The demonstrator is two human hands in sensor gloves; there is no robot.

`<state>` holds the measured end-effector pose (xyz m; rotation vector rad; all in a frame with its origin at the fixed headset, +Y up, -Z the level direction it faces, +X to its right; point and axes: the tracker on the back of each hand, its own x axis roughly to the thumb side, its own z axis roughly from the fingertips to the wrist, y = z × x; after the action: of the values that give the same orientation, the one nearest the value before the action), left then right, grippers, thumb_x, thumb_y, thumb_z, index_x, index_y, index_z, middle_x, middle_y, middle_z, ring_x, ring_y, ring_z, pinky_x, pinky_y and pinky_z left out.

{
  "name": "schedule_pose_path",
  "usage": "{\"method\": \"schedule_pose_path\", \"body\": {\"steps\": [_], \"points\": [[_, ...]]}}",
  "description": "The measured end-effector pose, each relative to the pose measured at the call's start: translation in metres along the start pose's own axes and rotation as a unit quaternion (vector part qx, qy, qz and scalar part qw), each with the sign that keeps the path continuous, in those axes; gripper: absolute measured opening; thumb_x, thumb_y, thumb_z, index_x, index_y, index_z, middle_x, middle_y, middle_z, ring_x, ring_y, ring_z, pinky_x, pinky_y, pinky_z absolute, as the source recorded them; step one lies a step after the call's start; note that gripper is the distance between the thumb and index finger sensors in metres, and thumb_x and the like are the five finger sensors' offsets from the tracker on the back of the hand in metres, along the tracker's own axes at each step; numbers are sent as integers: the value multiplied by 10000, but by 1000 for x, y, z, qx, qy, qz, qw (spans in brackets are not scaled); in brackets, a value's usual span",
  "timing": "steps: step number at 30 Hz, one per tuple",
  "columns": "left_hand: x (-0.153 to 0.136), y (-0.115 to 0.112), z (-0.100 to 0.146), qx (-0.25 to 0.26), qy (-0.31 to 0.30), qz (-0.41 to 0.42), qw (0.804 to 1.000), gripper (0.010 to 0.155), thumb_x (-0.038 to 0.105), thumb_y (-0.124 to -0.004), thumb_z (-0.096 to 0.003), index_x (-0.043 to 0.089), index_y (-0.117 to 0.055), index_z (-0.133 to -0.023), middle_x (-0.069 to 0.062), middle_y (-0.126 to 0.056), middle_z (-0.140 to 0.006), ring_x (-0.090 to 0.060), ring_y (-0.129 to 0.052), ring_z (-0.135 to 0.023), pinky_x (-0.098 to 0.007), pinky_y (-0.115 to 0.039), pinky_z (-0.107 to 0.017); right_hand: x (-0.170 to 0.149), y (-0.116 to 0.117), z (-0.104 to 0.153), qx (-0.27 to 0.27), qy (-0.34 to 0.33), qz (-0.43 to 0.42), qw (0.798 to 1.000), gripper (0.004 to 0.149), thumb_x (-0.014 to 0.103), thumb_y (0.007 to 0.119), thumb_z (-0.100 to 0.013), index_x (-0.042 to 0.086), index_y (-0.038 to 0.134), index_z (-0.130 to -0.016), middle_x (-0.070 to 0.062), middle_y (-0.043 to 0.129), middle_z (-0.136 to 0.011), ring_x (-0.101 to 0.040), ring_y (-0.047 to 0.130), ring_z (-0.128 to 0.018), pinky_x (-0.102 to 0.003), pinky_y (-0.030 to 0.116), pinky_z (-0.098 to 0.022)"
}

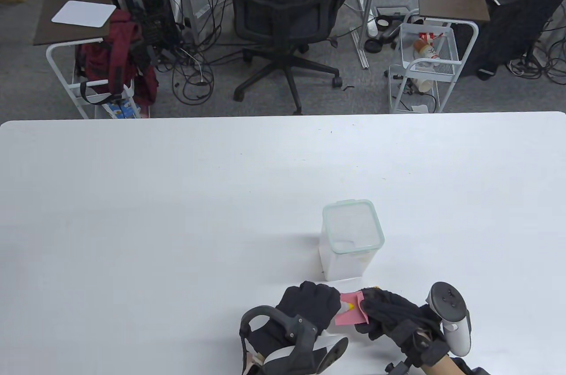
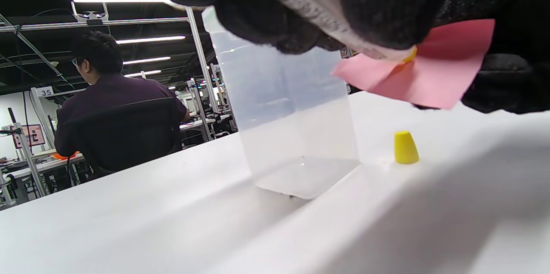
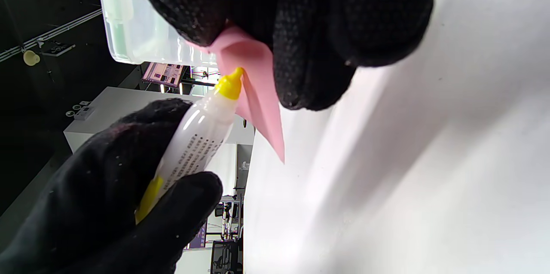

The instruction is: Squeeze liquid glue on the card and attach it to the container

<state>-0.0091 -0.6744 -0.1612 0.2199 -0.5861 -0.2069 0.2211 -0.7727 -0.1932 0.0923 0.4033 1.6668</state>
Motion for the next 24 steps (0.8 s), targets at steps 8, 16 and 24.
{"method": "schedule_pose_path", "body": {"steps": [8, 16, 24], "points": [[0, 1, 0, 13, 3, 3, 1000, 571, 469, -802, -380, 322, -788, -931, 58, -900, -847, -171, -907, -647, -345, -770, -570, 0, 1, 0, -2, -1, 4, 1000, 386, 372, 730, -577, 121, 807, -860, -111, 921, -774, -215, 1031, -507, -315, 892, -349], [1, 0, 0, 16, -2, 8, 1000, 553, 456, -814, -365, 319, -826, -900, 53, -925, -815, -179, -911, -624, -349, -771, -557, -1, 2, 0, -1, 0, 8, 1000, 388, 371, 732, -576, 119, 807, -861, -110, 922, -773, -215, 1031, -506, -315, 892, -348], [-1, 0, 0, 16, 3, 16, 1000, 543, 450, -817, -361, 312, -834, -886, 46, -927, -795, -184, -907, -608, -349, -769, -544, -1, 2, 0, -2, -3, 8, 1000, 385, 370, 733, -575, 120, 809, -858, -110, 923, -770, -213, 1032, -503, -313, 892, -346]]}}
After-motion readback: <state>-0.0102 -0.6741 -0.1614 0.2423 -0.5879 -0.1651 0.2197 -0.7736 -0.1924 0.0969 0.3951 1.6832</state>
